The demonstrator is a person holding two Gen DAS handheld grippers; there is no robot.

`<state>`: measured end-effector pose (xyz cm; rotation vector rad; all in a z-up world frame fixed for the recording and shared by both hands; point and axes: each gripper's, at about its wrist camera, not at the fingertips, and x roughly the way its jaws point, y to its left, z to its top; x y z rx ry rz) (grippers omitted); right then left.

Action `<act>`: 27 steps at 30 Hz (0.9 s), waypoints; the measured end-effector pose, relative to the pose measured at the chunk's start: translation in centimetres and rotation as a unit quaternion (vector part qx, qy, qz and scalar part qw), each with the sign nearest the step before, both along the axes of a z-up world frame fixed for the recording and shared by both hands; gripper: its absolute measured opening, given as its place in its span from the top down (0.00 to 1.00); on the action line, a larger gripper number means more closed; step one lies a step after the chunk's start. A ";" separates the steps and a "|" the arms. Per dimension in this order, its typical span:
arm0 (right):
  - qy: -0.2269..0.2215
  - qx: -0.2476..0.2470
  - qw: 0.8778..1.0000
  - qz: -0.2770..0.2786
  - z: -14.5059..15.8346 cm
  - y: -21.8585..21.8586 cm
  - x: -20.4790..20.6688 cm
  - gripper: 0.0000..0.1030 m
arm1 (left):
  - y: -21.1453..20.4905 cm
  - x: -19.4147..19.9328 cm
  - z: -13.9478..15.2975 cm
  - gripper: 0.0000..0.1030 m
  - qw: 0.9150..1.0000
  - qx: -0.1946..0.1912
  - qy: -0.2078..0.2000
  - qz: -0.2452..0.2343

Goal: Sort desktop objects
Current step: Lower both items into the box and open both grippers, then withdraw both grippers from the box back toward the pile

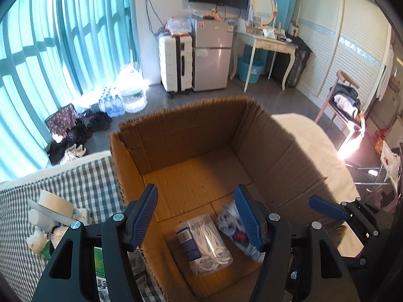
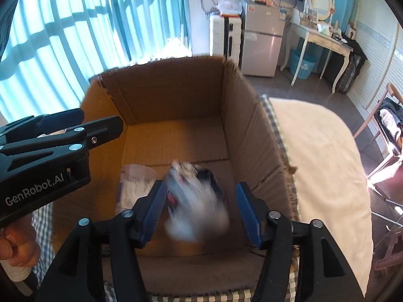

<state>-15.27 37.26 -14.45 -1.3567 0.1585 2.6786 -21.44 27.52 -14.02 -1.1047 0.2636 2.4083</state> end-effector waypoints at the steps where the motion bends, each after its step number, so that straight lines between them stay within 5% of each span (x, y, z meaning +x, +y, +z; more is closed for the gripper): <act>1: 0.009 0.001 1.000 -0.003 0.7 -0.1 0.3 0.40 | -0.1 0.2 0.5 0.37 1.000 0.002 0.005 0.000; 27: 0.147 0.022 0.989 -0.024 14.1 -2.3 8.9 0.34 | -5.3 8.6 12.5 0.35 0.992 0.061 0.110 0.015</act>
